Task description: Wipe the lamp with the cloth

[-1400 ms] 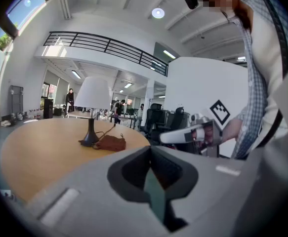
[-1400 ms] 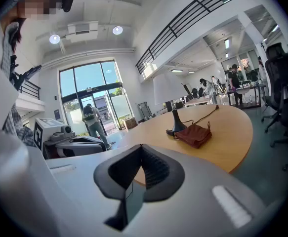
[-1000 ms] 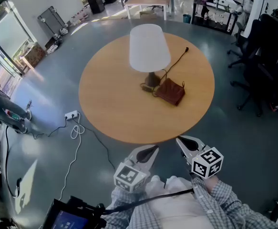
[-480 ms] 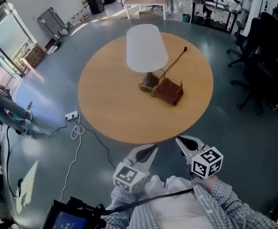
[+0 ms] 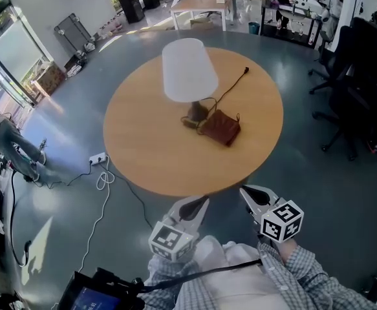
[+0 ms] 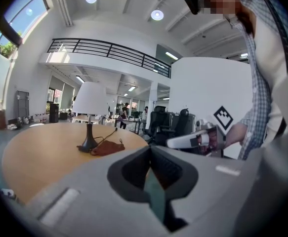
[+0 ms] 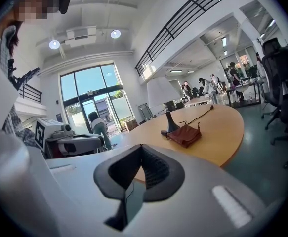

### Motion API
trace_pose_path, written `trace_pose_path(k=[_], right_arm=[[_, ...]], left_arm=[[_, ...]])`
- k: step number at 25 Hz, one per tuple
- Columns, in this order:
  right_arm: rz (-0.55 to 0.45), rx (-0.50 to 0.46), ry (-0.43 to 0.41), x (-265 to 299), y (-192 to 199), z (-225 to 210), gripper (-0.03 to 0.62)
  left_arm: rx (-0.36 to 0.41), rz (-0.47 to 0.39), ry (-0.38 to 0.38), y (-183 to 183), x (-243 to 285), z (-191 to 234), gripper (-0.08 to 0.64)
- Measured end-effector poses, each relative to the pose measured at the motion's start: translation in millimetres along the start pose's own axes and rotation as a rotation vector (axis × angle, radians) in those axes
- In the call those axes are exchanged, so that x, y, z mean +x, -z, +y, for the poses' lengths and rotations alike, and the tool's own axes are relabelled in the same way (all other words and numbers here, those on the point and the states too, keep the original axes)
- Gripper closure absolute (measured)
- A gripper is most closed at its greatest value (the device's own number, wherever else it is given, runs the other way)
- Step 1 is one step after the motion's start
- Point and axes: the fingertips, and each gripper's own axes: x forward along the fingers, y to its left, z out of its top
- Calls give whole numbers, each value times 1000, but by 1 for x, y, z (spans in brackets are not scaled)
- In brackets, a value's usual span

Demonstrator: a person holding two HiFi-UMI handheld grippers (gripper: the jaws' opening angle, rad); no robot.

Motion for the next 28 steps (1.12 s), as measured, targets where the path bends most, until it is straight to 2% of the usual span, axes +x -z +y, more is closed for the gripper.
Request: trace_pose_path(k=[9,12,15,21,24,28], right_arm=[[31,28,10,11,6,-23,589],[36,9,11,33,-5,-35,589],[26,-4,24,56,-24,-51,588],[31,-13,52,106,-52,-74,589],[57,-58,54,134,-61,-78,588],[90,-128,57,159,-71,-76,588]], left_arm=[[-23,27,-19,9,12,18,555],[-9,38,-17,8,21,45,555],[-32,21,-23,0,35,75,555],[-12,12,20,-17,66,120,555],[14,5,43,-18,80,142,555],[-31,-6,87,-27,92,158,555]])
